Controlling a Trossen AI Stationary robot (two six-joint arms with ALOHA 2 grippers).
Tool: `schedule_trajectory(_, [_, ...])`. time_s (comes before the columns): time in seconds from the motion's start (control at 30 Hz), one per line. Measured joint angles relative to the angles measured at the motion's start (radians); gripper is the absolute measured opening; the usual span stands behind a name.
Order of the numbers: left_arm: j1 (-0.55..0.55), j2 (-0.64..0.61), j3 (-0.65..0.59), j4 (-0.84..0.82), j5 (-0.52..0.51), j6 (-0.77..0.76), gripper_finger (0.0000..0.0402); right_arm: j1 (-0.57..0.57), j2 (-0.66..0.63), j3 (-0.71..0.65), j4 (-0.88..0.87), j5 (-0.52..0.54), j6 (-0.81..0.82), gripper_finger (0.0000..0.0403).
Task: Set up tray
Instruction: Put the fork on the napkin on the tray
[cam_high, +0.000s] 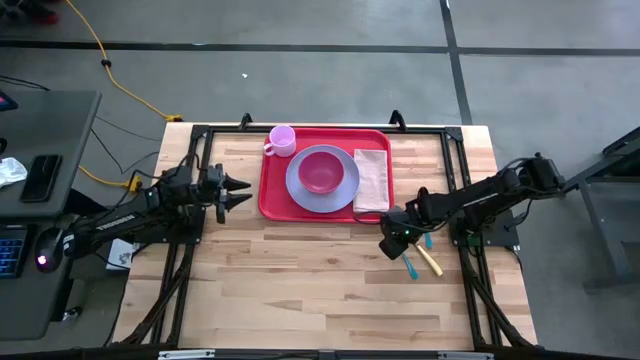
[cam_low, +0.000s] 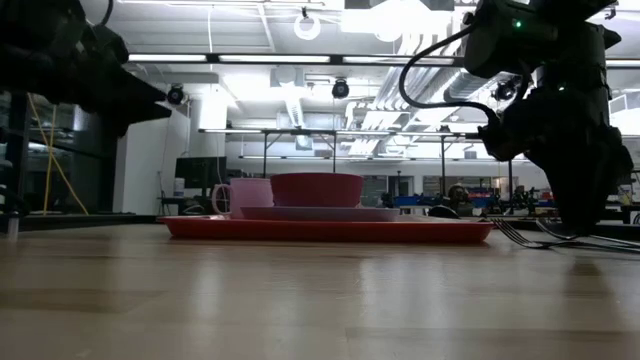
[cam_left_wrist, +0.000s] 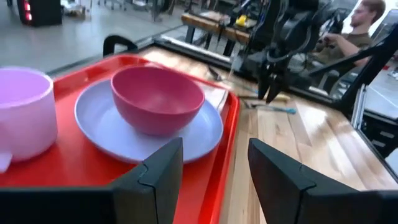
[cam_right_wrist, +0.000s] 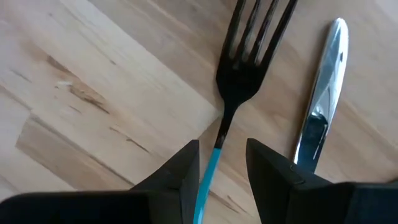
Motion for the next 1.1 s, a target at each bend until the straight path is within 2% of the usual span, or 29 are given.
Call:
schedule_trajectory(0.37, [0.0,0.0,0.0,0.053,0.001,0.022,0.0211,0.0,0.086,0.004,0.03,0.007,-0.011,0.011])
schedule_trajectory(0.6, [0.0,0.0,0.0,0.048,0.021,0.04,0.0211,0.001,0.091,0.004,0.029,0.047,-0.011,0.0107])
schedule_trajectory(1.1, [0.0,0.0,0.0,0.016,0.033,0.052,0.0211,0.001,0.093,0.0,0.031,0.068,0.023,0.004])
